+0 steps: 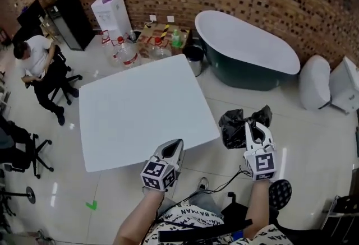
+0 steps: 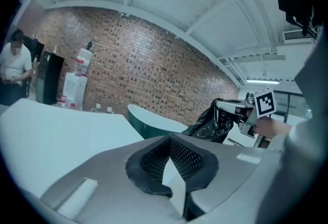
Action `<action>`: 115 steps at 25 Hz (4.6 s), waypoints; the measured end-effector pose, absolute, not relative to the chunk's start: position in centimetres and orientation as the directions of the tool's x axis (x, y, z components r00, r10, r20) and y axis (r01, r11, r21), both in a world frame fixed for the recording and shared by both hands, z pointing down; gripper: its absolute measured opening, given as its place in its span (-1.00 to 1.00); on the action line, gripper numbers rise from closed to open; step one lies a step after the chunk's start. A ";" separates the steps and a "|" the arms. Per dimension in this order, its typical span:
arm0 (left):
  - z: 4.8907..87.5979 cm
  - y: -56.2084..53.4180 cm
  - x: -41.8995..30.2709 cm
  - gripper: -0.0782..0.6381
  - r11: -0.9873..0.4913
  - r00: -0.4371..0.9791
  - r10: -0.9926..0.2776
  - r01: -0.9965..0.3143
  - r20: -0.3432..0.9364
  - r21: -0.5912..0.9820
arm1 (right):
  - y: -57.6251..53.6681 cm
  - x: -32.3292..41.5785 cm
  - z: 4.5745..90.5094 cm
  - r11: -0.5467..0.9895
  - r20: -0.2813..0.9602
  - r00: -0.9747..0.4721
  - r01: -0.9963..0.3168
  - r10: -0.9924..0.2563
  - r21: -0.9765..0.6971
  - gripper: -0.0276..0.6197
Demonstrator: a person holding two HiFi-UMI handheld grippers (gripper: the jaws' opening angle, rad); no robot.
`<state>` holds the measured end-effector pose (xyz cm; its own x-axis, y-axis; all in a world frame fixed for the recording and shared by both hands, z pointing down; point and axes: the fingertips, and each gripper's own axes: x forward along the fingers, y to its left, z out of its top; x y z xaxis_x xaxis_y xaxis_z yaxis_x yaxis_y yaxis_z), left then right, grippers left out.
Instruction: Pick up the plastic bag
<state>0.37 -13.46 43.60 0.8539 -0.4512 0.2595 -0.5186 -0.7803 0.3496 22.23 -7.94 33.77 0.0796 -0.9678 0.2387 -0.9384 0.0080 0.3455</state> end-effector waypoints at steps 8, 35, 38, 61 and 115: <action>39.0 -18.6 -16.2 -0.78 -0.610 0.680 -0.706 -0.726 0.199 0.317 | -15.4 8.9 26.0 0.167 0.120 -0.131 -0.910 -0.984 0.380 -0.88; 36.1 -18.6 -31.1 -0.77 -0.441 0.494 -0.853 -0.855 0.169 0.275 | -17.5 -4.4 23.8 0.335 0.033 -0.340 -0.899 -0.940 0.283 -0.88; 36.5 -18.4 -31.3 -0.77 -0.438 0.501 -0.849 -0.846 0.171 0.304 | -17.3 -5.0 23.1 0.343 0.027 -0.351 -0.892 -0.936 0.295 -0.88; 42.2 -17.6 -43.4 -0.78 -0.267 0.388 -0.895 -0.862 0.222 0.431 | -24.7 -27.9 23.6 0.817 0.170 -0.811 -0.507 -0.560 0.275 -0.88; 64.7 -34.3 -31.5 -0.78 -0.545 0.604 -0.493 -0.775 0.627 0.319 | -27.4 -8.9 59.2 0.527 0.597 -0.517 -0.831 -0.614 -0.179 -0.87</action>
